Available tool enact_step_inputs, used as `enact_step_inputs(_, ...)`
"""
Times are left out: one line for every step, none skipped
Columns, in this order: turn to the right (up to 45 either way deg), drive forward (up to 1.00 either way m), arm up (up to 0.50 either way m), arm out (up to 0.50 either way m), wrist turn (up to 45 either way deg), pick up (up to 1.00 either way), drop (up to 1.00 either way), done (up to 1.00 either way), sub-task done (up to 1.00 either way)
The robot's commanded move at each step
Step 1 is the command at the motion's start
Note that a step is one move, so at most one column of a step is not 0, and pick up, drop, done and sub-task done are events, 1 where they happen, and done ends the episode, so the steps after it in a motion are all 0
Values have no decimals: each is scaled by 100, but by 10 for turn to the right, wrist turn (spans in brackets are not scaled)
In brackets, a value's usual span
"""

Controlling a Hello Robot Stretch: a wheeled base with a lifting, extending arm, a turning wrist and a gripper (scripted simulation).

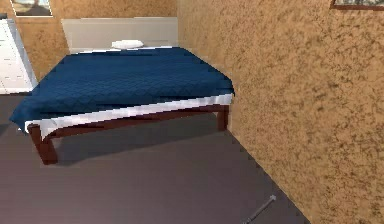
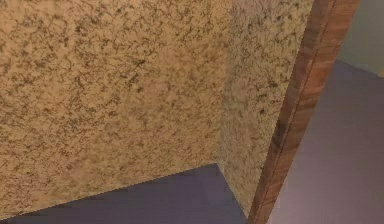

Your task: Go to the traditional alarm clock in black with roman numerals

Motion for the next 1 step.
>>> enact_step_inputs(120,0,0,0,0,0,0,0,0)
